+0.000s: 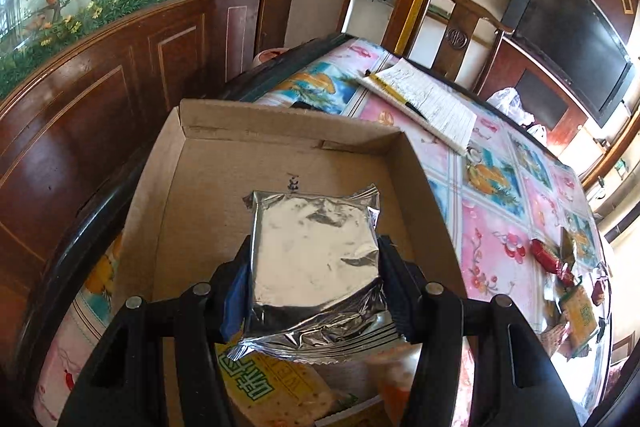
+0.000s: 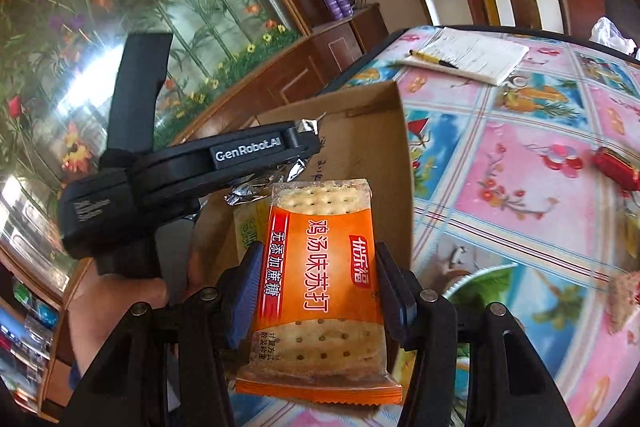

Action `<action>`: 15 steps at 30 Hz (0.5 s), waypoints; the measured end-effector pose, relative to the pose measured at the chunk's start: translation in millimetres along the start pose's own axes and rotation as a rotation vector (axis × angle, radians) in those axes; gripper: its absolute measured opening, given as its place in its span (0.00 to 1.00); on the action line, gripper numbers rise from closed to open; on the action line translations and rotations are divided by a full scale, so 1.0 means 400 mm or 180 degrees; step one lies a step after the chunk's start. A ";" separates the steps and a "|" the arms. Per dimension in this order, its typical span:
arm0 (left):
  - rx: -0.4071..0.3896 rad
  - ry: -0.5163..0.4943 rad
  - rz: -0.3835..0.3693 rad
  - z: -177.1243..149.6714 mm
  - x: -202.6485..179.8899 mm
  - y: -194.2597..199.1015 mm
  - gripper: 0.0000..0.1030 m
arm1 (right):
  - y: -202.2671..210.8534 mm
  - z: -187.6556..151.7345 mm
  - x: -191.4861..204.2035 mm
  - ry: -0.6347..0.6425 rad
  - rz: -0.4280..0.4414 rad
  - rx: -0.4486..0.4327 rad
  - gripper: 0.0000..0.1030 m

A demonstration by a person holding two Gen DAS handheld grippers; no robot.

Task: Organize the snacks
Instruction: 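Carry both packs over the cardboard box and open both grippers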

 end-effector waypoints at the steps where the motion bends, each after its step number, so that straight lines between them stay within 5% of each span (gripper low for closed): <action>1: 0.0008 -0.0001 0.0010 -0.002 0.001 -0.003 0.56 | -0.009 -0.003 0.000 0.0002 -0.0010 0.0021 0.57; 15: 0.0055 0.0018 0.0068 -0.004 0.005 -0.013 0.56 | -0.033 -0.022 0.007 0.0150 -0.0056 0.0057 0.57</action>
Point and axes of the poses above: each gripper's, at about its wrist camera, not at the fingertips, and y roughly against the way its jaws point, x to its left, z to its top, the point moved 5 cm from there along -y, roughly the way its jaws point, and after that the axes turned 6 degrees about z, right-handed, at the moved point
